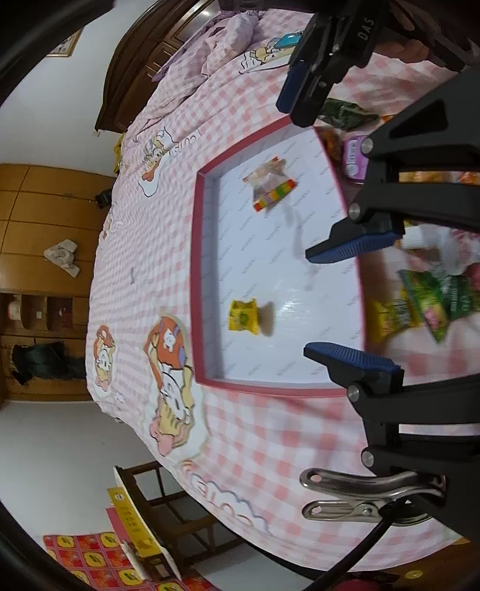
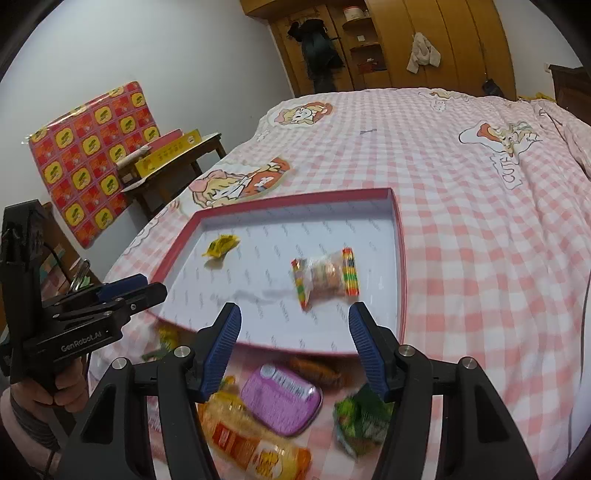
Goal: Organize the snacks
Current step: 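Open both tools to release the candies and withdraw from the box, then grasp the green pea snack bag with the left tool while the right tool approaches the green chip bag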
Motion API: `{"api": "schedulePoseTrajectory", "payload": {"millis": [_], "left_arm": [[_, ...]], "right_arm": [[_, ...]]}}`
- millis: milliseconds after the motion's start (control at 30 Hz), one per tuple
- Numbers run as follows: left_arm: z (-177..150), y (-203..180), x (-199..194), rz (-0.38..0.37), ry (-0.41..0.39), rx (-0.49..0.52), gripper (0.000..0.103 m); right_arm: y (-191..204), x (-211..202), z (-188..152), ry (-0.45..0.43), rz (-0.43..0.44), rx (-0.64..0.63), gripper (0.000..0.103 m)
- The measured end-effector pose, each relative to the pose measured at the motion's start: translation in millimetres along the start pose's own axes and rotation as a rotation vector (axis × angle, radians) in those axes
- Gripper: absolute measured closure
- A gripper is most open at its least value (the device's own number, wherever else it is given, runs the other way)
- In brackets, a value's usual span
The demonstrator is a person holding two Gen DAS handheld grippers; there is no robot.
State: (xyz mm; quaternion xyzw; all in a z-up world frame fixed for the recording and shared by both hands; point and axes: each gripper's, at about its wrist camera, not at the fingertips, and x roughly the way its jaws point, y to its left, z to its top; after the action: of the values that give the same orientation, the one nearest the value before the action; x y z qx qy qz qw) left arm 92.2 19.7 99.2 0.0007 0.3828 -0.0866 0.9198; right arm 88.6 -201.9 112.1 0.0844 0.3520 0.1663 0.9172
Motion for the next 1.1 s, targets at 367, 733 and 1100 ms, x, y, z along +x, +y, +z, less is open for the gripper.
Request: {"api": "schedulePoseTrajectory", "payload": {"millis": [367, 733, 1100], "left_arm": [[-42.6, 15.2, -10.7, 0.040, 0.071, -0.087, 0.056], [-64.5, 18.9, -9.0, 0.018, 0.145, -0.127, 0.049], [-63.0, 2.9, -8.2, -0.062, 0.175, -0.139, 0.048]], "right_arm": [[3.2, -20.4, -32.1, 0.021, 0.010, -0.014, 0.041], [-6.3, -36.9, -51.9, 0.034, -0.019, -0.030, 0.041], [-10.9, -50.1, -61.9, 0.037, -0.029, -0.078, 0.041]]}}
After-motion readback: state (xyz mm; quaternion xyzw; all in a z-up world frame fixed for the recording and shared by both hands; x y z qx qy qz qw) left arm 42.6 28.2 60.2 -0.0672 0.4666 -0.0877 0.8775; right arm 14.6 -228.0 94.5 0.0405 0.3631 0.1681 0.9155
